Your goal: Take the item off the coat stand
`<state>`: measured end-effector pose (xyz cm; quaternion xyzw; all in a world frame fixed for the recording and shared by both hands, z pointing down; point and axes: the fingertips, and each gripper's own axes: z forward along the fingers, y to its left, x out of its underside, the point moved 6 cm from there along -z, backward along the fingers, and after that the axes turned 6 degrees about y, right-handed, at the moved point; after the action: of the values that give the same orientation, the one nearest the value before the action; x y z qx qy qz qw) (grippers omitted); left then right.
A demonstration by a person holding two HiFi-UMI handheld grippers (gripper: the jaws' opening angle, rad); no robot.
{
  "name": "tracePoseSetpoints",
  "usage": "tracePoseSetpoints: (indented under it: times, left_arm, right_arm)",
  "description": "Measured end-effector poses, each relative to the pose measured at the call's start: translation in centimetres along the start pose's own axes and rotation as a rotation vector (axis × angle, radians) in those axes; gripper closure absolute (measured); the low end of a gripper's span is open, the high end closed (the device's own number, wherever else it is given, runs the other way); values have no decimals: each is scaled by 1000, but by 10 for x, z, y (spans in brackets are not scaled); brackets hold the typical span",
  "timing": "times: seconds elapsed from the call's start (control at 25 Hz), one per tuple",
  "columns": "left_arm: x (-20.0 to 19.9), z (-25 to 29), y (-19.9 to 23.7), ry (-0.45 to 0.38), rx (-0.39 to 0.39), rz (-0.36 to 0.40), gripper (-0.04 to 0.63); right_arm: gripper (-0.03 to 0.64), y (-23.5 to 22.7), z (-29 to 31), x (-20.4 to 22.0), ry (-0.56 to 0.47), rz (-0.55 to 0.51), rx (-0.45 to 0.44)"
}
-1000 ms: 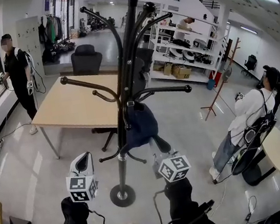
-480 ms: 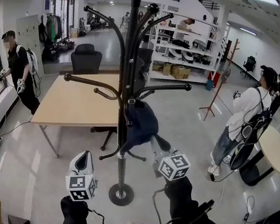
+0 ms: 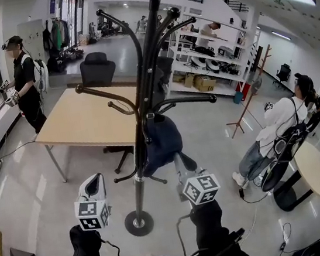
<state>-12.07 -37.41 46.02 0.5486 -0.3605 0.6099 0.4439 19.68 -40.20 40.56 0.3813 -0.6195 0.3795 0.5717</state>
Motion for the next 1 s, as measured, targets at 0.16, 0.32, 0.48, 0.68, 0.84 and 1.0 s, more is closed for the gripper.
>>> tracePoseSetpoints:
  times: [0.16, 0.32, 0.48, 0.68, 0.84, 1.0]
  left_arm:
    - [-3, -3, 6, -23, -4, 4, 593]
    - [-4, -6, 4, -19, 9, -10, 592]
    - [-4, -9, 5, -16, 19, -4, 593]
    - [-3, -18, 8, -17, 10, -14, 592]
    - [-2, -24, 14, -17, -1, -13, 593]
    - [-1, -29, 20, -22, -11, -18, 592]
  right_arm:
    - [603, 3, -4, -8, -19, 6, 2]
    - [604, 6, -9, -17, -33, 3, 3]
    - [604, 10, -13, -26, -49, 2, 10]
    - [604, 6, -19, -38, -63, -1, 18]
    - [604, 4, -23, -47, -74, 0, 26]
    - [604, 7, -23, -56, -87, 2, 24]
